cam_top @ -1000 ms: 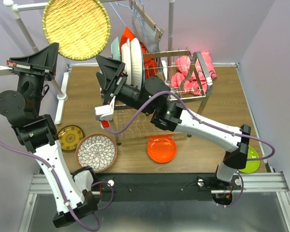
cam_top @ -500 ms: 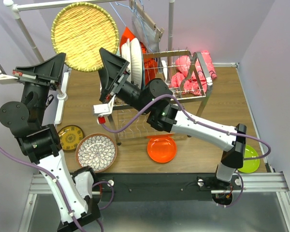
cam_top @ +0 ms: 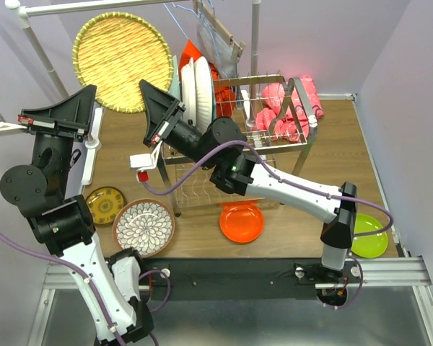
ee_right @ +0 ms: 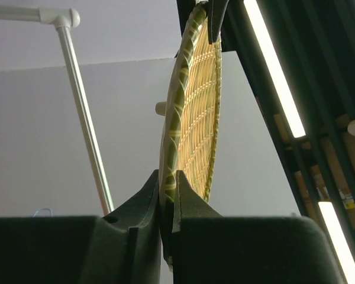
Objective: Load the plates into the dish rack
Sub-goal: Pass the plate from the left arm to the right
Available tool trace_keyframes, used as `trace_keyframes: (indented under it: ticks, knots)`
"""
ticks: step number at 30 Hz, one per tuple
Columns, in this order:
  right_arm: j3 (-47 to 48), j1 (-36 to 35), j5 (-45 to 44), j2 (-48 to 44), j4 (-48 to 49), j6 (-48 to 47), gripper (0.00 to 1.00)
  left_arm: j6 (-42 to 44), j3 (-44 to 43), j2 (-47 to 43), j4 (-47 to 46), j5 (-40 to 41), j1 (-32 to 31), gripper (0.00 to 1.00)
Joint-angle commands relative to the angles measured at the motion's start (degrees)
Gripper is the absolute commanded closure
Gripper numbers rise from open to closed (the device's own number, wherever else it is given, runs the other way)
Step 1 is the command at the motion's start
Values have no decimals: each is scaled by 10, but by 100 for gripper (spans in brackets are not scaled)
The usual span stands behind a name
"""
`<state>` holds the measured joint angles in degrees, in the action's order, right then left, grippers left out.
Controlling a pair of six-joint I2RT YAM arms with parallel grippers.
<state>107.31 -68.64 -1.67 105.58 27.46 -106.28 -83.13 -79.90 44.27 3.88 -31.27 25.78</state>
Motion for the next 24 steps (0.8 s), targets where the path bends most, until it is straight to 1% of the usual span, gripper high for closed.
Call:
trace_keyframes:
  ticks: [1,3,4,5,6,7,8,9,11,14,18,21,22,24]
  knots:
    - [82,-6,14,12,74,12,97,-35,8,-8,-28,-35,-6,100]
    - [109,-5,14,28,76,20,99,-41,18,-11,-55,-41,-6,100]
    - [141,-6,14,35,77,27,99,-47,24,-12,-67,-45,-6,100]
    - [156,-6,14,44,78,31,100,-58,30,-15,-98,-55,-6,99]
    - [172,-6,29,51,78,34,99,-67,43,-17,-117,-61,-6,94]
    - [196,-6,31,55,77,41,100,-75,51,-20,-134,-65,-6,88]
    - [207,-5,33,58,78,42,99,-86,59,-23,-182,-72,-6,68]
    - [213,-6,35,61,78,43,99,-108,75,-27,-206,-77,-6,60]
    - [220,-6,43,58,80,48,99,-125,84,-28,-268,-86,-6,47]
    - [224,-6,47,48,83,52,99,-128,80,-28,-303,-89,-6,38]
    - [225,-5,42,34,87,56,100,-132,77,-25,-356,-86,-6,34]
    - [230,-5,35,20,88,66,99,-122,70,-22,-392,-85,-6,34]
    - [234,-5,33,16,88,80,99,-117,67,-22,-397,-85,-6,34]
    - [239,-5,23,0,85,98,99,-80,56,-21,-389,-85,-6,34]
